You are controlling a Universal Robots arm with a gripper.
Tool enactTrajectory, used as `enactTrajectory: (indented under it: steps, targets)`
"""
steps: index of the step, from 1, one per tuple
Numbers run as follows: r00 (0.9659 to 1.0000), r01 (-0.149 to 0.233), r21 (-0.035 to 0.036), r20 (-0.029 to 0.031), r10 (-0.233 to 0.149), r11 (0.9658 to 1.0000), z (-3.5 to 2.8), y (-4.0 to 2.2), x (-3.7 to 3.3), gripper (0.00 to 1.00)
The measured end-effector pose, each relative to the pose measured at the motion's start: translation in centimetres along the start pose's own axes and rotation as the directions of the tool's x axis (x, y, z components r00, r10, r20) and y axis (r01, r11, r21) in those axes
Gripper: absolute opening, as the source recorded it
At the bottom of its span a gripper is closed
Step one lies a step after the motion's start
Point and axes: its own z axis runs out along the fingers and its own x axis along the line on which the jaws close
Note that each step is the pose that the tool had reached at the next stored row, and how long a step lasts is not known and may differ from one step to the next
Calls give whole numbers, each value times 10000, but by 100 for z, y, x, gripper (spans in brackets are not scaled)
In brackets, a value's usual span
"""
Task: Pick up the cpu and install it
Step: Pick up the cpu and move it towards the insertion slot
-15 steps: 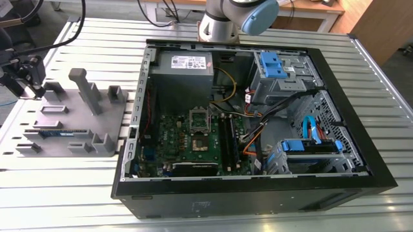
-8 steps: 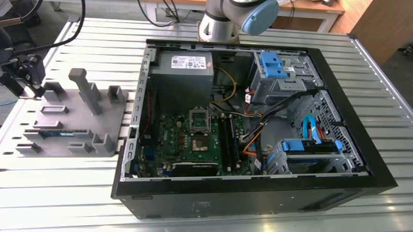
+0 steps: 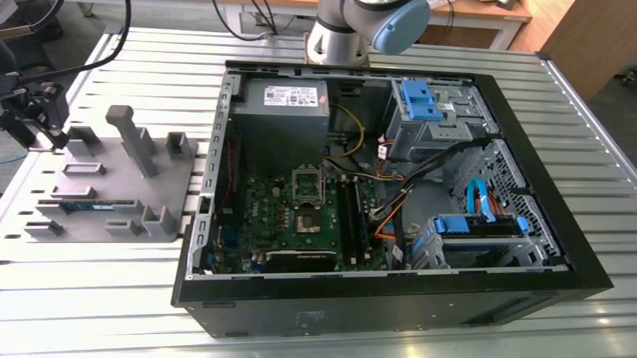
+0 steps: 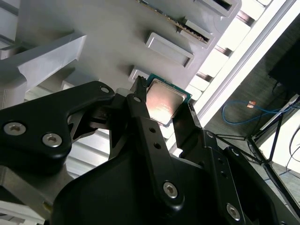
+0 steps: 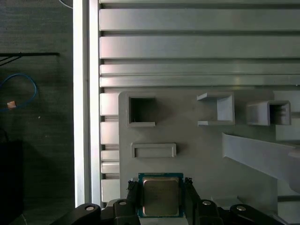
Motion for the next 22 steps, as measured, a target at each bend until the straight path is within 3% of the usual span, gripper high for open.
enactTrajectory:
  steps: [22]
  targets:
    - [10000, 0, -1, 2, 0, 10000, -62, 1, -2, 47]
